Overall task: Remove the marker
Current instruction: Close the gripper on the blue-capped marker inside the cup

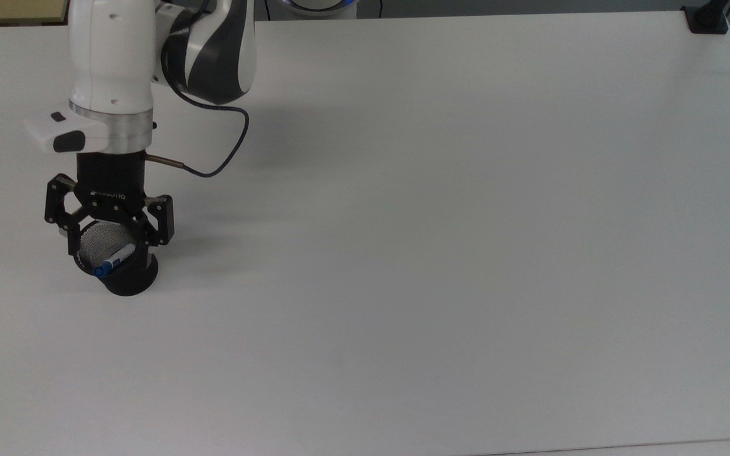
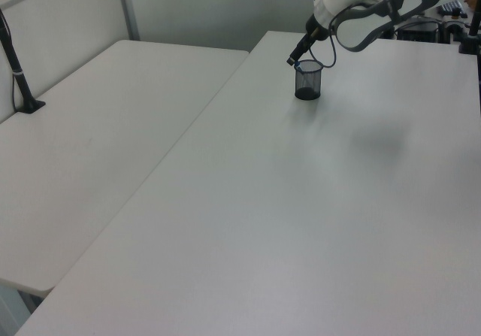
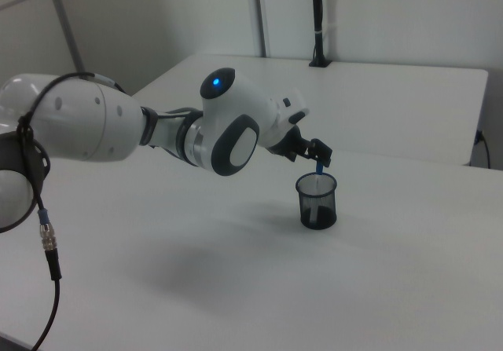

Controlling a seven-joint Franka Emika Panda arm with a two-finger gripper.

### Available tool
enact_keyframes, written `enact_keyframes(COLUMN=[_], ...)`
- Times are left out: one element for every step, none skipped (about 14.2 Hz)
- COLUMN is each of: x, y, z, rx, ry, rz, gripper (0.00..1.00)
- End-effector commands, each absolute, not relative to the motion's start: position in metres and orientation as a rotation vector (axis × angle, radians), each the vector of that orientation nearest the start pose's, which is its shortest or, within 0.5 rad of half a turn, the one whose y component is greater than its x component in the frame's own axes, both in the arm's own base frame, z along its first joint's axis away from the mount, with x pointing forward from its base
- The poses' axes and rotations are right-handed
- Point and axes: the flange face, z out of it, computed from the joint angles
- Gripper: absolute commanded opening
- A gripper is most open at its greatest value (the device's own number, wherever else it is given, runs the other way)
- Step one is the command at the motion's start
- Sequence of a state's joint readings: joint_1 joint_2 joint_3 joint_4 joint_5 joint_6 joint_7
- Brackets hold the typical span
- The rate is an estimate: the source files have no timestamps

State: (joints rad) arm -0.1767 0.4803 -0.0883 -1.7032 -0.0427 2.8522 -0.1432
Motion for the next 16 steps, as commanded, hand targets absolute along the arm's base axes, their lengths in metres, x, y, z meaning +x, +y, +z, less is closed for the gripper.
enact_keyframes(x=[0.701, 0.701, 0.701, 0.701, 0.702, 0.706, 0.708, 0.709, 0.708, 0.708, 0.708, 0.708, 0.708, 0.708, 0.707, 0.704], y=[-0.173, -0.174, -0.174, -0.175, -0.175, -0.177, -0.178, -0.178, -0.179, -0.179, -0.179, -0.179, -0.180, -0.181, -0.182, -0.188], z=[0.384, 0.384, 0.384, 0.381, 0.380, 0.384, 0.382, 0.384, 0.384, 0.384, 0.384, 0.385, 0.388, 0.393, 0.405, 0.419], rx=[-3.147, -3.147, -3.147, -3.148, -3.147, -3.142, -3.144, -3.143, -3.144, -3.143, -3.143, -3.143, -3.141, -3.138, -3.131, -3.123], ry=[0.112, 0.114, 0.114, 0.115, 0.117, 0.117, 0.116, 0.116, 0.116, 0.118, 0.118, 0.113, 0.113, 0.119, 0.122, 0.146], rz=[-1.112, -1.114, -1.114, -1.109, -1.114, -1.139, -1.139, -1.144, -1.144, -1.144, -1.144, -1.146, -1.153, -1.163, -1.190, -1.217], gripper=[0.89, 0.83, 0.77, 0.69, 0.62, 0.51, 0.38, 0.25, 0.13, 0.02, 0.00, 0.00, 0.00, 0.00, 0.00, 0.00])
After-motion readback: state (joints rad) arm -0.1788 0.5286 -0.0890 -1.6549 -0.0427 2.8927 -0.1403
